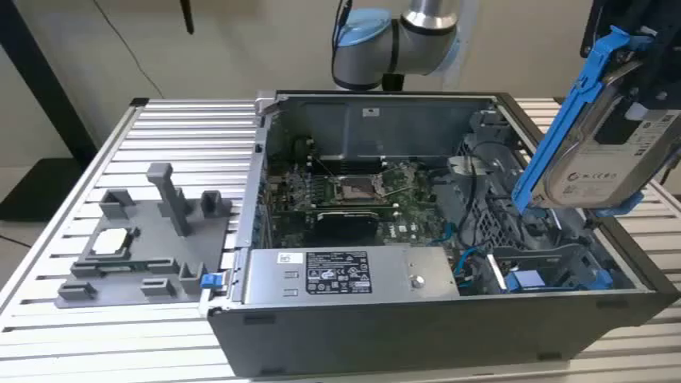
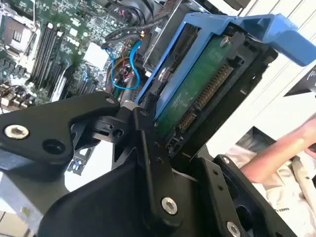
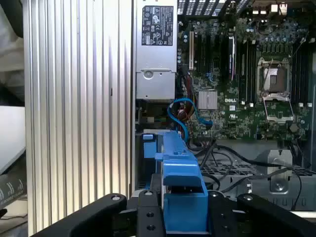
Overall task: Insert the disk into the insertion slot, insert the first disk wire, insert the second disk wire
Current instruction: 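Insert the disk into the insertion slot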
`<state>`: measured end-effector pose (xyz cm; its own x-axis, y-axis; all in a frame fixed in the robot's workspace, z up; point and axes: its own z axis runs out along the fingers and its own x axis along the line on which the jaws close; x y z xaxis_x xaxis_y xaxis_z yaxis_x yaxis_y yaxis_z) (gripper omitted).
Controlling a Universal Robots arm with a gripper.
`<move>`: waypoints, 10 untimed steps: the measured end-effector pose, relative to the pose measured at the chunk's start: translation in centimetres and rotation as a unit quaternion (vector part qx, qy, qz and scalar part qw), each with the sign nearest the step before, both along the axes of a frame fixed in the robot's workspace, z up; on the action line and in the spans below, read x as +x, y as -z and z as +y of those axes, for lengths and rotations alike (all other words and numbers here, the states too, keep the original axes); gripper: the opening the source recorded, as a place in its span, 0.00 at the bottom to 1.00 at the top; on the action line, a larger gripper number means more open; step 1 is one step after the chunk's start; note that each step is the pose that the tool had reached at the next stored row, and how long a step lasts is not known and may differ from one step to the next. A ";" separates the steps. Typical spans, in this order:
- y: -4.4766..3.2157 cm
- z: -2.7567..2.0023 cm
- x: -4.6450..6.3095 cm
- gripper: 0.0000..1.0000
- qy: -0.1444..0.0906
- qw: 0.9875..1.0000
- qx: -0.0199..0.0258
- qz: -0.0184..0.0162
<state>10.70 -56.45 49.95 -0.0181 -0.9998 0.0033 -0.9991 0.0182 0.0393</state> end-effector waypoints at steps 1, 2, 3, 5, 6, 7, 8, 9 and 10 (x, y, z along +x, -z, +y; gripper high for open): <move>0.00 0.00 0.0 0.00 0.000 1.000 0.000 0.000; 0.00 0.00 0.0 0.00 0.000 1.000 0.000 0.000; 0.00 0.00 0.0 0.00 0.000 1.000 0.000 0.000; 0.00 0.00 0.0 0.00 0.000 1.000 0.000 0.000; 0.00 0.00 0.0 0.00 0.000 1.000 0.000 0.000; 0.00 0.00 0.0 0.00 0.000 1.000 0.000 0.000; 0.00 0.00 0.0 0.00 0.000 1.000 0.000 0.000; 0.00 0.00 0.0 0.00 0.000 1.000 0.000 0.000; 0.00 0.00 0.0 0.00 0.000 1.000 0.000 0.000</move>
